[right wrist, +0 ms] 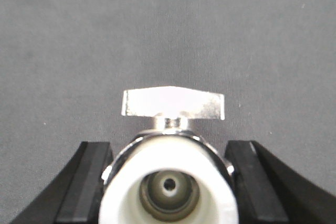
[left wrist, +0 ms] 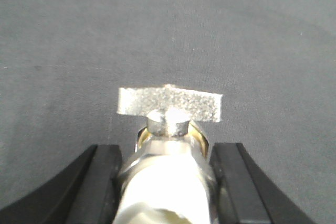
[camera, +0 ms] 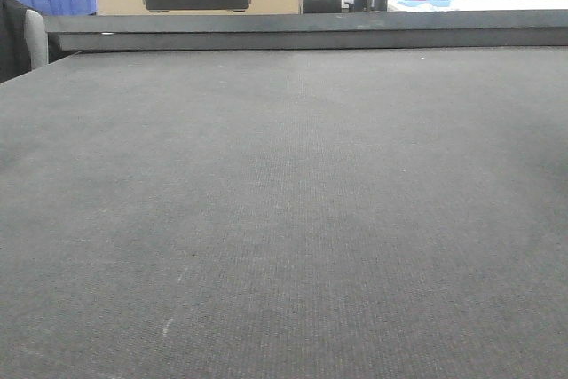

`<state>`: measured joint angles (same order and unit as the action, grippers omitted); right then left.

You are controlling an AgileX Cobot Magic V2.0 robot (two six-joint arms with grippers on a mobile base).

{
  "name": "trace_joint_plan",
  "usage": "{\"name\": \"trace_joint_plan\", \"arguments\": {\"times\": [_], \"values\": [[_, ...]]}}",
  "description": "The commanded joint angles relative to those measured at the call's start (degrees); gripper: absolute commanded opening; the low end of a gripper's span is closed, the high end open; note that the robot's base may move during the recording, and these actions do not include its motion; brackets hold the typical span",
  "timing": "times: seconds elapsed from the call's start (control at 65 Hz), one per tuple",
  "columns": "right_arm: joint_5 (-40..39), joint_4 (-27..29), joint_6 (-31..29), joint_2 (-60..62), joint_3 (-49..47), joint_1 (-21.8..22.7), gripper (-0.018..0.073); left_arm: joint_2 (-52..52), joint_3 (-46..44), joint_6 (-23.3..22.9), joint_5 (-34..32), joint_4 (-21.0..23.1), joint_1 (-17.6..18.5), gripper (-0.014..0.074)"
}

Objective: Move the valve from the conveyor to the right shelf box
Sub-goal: 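Lift both held valves up off the belt, then drive the base away from the conveyor holding both valves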

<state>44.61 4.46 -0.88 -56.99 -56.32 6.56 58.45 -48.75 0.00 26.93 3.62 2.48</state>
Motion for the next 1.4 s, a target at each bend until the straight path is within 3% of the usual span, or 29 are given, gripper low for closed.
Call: {"name": "trace_joint_plan", "arguments": {"times": [0.0, 0.385, 1.385], "values": [[-6.50, -0.21, -0.11, 4.23, 3.37, 0.29, -0.0162, -4.94, 3.62, 0.39, -5.61, 0.54, 0.26, -0.0111], [-10.22, -0.21, -0.11, 15.40, 10.60, 0.29, -0.0162, -18.86, 9.85, 0.39, -5.89, 0.28, 0.26, -0.0111], [-11.76, -0.21, -0.11, 15.79, 10.60, 0.29, -0.0162, -19.89, 9.85, 0.39, -5.66, 0.16, 0.26, -0.0111]]}}
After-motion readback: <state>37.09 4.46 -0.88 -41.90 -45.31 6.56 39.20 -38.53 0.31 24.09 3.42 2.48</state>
